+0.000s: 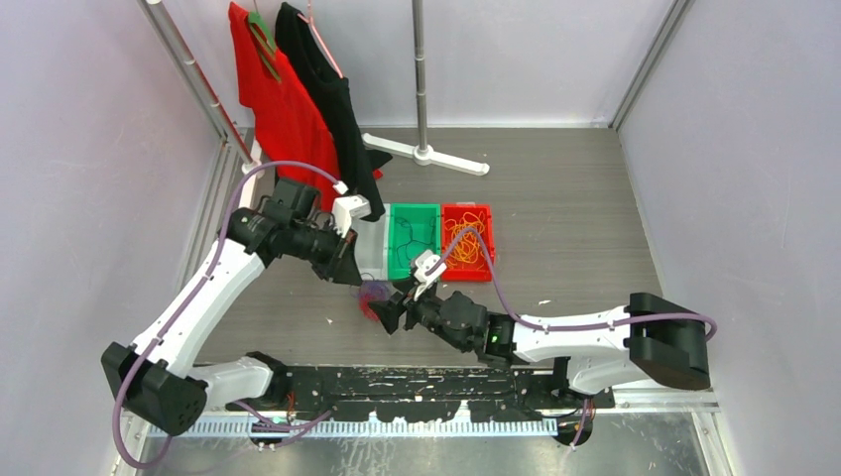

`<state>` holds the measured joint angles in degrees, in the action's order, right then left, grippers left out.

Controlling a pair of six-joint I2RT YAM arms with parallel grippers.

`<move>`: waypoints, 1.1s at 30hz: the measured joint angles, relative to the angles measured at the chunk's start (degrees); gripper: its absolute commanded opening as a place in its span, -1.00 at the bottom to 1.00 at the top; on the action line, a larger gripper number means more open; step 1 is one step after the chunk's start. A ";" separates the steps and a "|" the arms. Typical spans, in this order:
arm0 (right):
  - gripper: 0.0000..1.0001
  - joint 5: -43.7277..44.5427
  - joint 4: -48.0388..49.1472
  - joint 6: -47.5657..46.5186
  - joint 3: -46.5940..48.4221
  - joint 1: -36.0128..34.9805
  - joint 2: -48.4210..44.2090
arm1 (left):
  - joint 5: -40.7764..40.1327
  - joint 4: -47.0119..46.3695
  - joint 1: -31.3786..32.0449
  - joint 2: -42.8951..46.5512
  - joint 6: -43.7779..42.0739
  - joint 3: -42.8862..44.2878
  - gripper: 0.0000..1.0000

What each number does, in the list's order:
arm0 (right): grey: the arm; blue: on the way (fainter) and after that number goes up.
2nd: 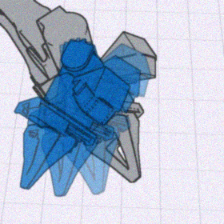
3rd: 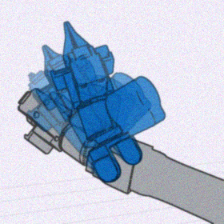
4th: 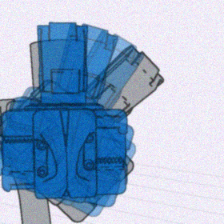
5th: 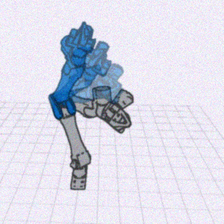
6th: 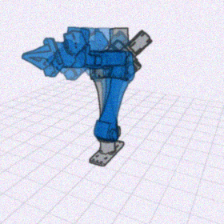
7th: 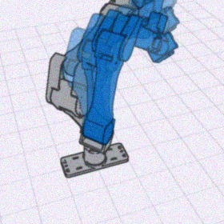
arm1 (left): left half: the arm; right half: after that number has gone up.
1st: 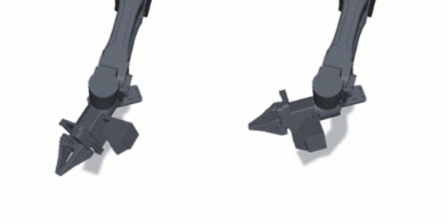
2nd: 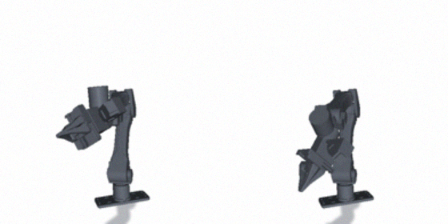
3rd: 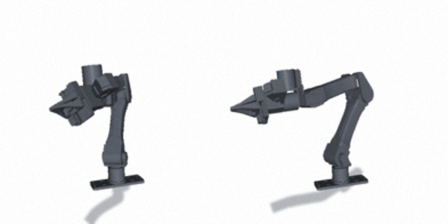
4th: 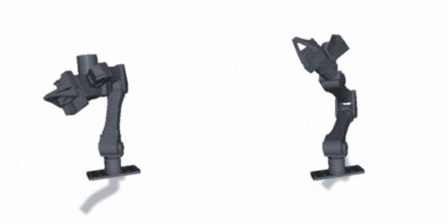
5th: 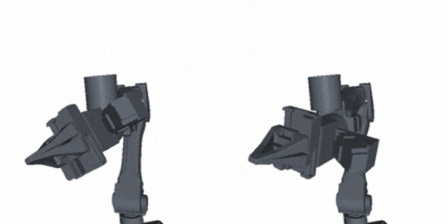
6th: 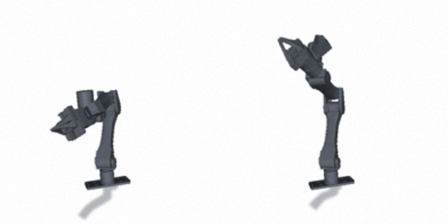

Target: Untangle the cables

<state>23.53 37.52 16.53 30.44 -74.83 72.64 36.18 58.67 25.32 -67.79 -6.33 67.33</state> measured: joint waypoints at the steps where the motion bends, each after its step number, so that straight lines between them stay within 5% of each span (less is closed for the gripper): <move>1: 0.43 0.70 0.31 -0.37 0.33 -0.24 0.28 | 1.05 0.09 0.02 0.44 1.14 0.00 -1.00; 15: 0.41 6.23 2.36 -2.86 3.80 -0.59 4.59 | 11.52 2.12 1.81 1.66 6.56 1.97 -1.00; 27: 0.50 1.62 10.75 -1.09 3.45 -0.59 10.88 | 14.80 4.15 3.82 -2.38 7.56 20.85 -1.00; 33: 0.49 1.20 12.72 -0.09 -2.99 -0.59 6.05 | 12.92 6.82 3.87 -5.35 5.57 28.48 -1.00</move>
<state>24.73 50.24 16.45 27.44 -75.42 78.70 49.10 65.49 29.19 -73.14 -0.75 95.81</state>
